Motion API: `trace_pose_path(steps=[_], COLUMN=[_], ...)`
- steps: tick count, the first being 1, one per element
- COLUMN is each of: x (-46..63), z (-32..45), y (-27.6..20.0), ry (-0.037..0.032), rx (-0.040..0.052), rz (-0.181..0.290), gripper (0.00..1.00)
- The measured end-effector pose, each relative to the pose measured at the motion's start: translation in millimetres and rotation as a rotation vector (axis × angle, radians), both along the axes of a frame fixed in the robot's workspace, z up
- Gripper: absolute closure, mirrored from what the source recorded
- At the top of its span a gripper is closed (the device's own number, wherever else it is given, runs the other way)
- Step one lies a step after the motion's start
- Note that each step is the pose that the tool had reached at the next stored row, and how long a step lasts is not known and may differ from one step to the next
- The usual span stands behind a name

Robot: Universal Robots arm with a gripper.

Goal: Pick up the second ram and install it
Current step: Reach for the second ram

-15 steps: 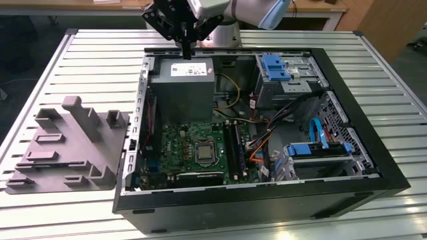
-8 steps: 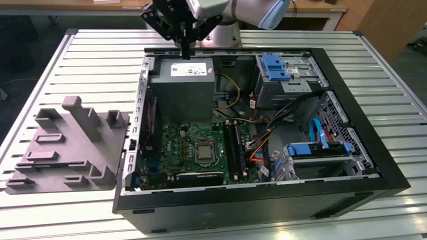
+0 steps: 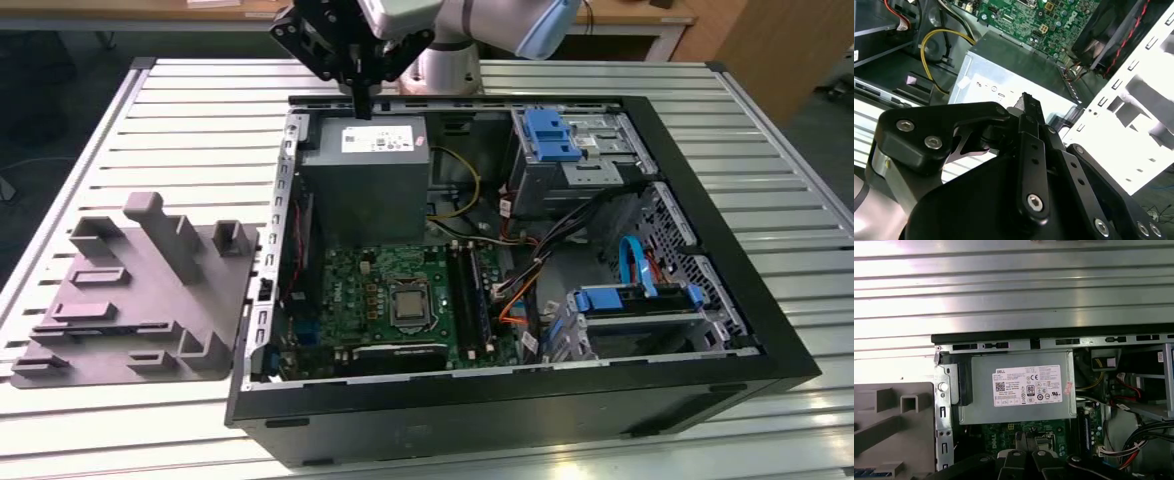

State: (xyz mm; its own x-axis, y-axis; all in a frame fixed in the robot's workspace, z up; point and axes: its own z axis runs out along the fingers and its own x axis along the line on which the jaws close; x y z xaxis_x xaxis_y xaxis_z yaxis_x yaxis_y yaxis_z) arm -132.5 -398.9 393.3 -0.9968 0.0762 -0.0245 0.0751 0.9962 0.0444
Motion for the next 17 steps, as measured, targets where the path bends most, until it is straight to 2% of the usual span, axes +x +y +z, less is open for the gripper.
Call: trace_pose_path(steps=[17], x=[-24.8], z=[-0.3], y=[0.0], ry=[0.0000], rx=[0.0000], rz=[0.000], gripper=[0.90])
